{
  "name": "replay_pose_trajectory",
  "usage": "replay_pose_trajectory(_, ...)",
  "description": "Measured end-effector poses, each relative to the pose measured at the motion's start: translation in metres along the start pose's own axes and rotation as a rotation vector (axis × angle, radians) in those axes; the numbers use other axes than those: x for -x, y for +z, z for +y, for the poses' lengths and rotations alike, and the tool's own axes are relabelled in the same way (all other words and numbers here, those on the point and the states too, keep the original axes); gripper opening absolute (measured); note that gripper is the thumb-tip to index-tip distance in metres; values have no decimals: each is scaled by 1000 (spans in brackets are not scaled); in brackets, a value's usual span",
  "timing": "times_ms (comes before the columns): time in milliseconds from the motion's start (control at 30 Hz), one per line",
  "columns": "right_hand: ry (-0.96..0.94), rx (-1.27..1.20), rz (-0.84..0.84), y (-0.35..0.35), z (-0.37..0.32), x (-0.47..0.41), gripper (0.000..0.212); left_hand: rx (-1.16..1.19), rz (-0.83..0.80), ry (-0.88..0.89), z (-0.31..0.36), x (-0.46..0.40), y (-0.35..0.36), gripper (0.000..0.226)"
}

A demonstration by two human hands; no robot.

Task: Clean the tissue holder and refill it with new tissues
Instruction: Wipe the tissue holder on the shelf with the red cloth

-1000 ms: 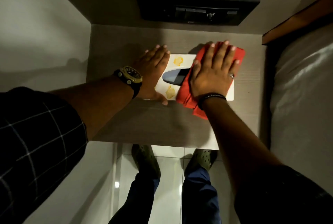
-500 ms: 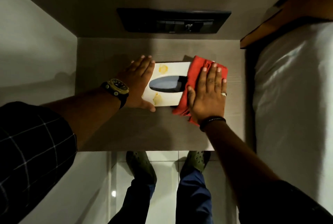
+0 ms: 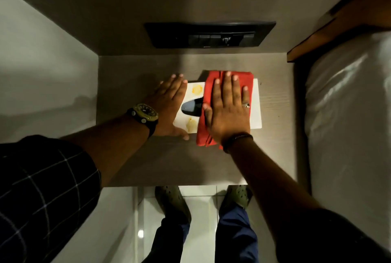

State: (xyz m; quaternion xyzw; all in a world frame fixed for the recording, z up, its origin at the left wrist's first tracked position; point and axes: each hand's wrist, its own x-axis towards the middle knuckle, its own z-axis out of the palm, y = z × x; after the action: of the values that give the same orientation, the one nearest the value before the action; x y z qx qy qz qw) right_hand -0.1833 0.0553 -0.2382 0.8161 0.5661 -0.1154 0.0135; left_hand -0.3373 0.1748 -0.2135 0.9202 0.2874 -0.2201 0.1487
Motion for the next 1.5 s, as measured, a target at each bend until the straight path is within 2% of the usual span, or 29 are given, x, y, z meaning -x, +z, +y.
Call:
replay_pose_trajectory(67, -116, 38, -43, 4, 7, 19, 67, -13, -9, -2, 0, 0, -1, 149)
replay_pose_trajectory(133, -139, 39, -51, 7, 26, 35, 68, -15, -9, -7, 1, 0, -2, 149)
replay_pose_trajectory(300, 101, -81, 24, -1, 55, 33, 70, -24, -28, -17, 2, -1, -1, 149)
replay_pose_trajectory(433, 291, -107, 33, -11, 43, 0, 72, -15, 4, -4, 1, -1, -1, 147)
replay_pose_trajectory(533, 353, -78, 46, -13, 25, -19, 72, 7, 6, 1, 1, 0, -1, 148)
replay_pose_trajectory(633, 286, -63, 51, -9, 1, -30, 69, 19, -12, 8, 1, 0, -2, 147)
replay_pose_trajectory(733, 127, -66, 11, -4, -18, -20, 67, 23, -37, 5, -1, 0, -2, 146)
replay_pose_trajectory(900, -144, 16, -68, 2, 5, 23, 66, 8, -64, -4, -1, -1, -4, 147)
replay_pose_trajectory(1100, -108, 43, -57, -5, 46, 30, 68, 17, -13, -1, -1, 0, -2, 147)
replay_pose_trajectory(1300, 89, -19, -11, -14, 40, -7, 70, 45, 4, -13, 3, -1, -4, 147)
replay_pose_trajectory(1500, 85, 8, -35, -17, 24, -53, 69, 43, -28, -21, 2, -1, -4, 149)
